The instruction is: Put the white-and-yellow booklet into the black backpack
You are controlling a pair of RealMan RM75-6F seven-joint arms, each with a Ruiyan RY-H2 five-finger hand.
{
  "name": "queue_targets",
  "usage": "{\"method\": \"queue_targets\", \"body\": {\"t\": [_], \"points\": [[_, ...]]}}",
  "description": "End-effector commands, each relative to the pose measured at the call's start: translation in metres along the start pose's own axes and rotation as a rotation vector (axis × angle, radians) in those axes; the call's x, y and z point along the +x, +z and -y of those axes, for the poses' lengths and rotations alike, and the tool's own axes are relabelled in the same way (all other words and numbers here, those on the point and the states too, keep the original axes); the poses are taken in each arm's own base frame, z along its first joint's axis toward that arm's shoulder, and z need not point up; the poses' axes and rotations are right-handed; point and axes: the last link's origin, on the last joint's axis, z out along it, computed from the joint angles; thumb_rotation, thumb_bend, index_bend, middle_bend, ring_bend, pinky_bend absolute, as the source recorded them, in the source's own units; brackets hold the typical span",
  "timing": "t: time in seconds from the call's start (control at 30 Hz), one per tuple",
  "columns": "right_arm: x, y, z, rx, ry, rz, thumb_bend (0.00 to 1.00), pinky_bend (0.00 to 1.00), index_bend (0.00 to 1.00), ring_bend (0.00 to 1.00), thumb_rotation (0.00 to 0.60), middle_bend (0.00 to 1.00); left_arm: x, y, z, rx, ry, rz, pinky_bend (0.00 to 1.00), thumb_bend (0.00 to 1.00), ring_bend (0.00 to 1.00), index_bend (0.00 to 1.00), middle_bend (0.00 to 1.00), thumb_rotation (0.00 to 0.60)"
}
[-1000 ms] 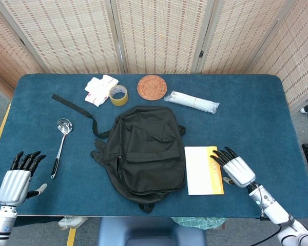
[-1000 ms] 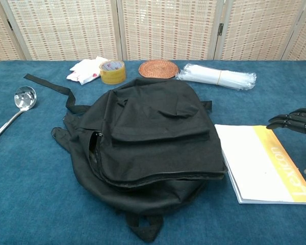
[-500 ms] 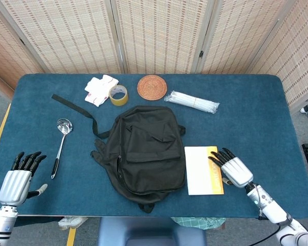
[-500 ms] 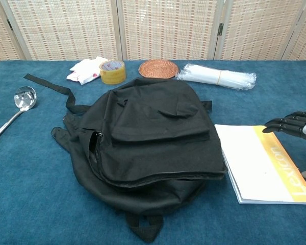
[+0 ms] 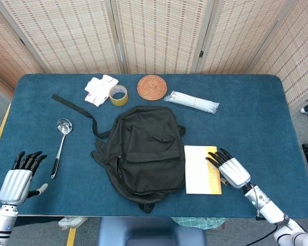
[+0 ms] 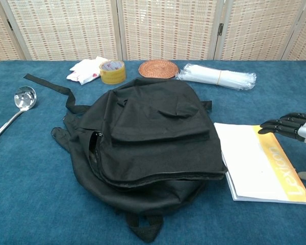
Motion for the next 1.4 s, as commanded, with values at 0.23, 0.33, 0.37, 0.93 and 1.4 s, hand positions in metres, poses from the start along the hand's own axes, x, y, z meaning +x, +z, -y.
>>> {"method": "queue_targets", "body": {"t": [0.23, 0.33, 0.37, 0.93, 1.4], "points": [[-0.002, 0.003, 0.004, 0.016, 0.012, -0.030, 0.21, 0.10, 0.19, 0.20, 0.600, 0.16, -0.004, -0.004, 0.004, 0.009, -0.017, 0.002, 0.05, 0.23, 0.16, 0.20, 0.15, 0.600], [-0.002, 0.004, 0.006, 0.023, 0.019, -0.043, 0.21, 0.10, 0.22, 0.21, 0.600, 0.18, -0.004, -0.004, 0.005, 0.010, -0.019, 0.003, 0.05, 0.23, 0.16, 0.20, 0.15, 0.600], [-0.002, 0.005, 0.006, 0.024, 0.022, -0.048, 0.21, 0.10, 0.22, 0.21, 0.600, 0.18, -0.004, -0.004, 0.005, 0.010, -0.020, 0.003, 0.05, 0.23, 0.16, 0.20, 0.15, 0.600], [0.009, 0.020, 0.021, 0.058, 0.125, -0.194, 0.27, 0.14, 0.30, 0.28, 0.600, 0.25, -0.003, -0.003, 0.003, 0.004, -0.024, 0.000, 0.05, 0.23, 0.16, 0.20, 0.15, 0.600], [0.016, 0.042, 0.045, 0.156, 0.177, -0.260, 0.33, 0.27, 0.34, 0.35, 0.600, 0.30, -0.002, -0.001, 0.001, -0.006, -0.009, -0.007, 0.05, 0.23, 0.16, 0.20, 0.15, 0.600]]}}
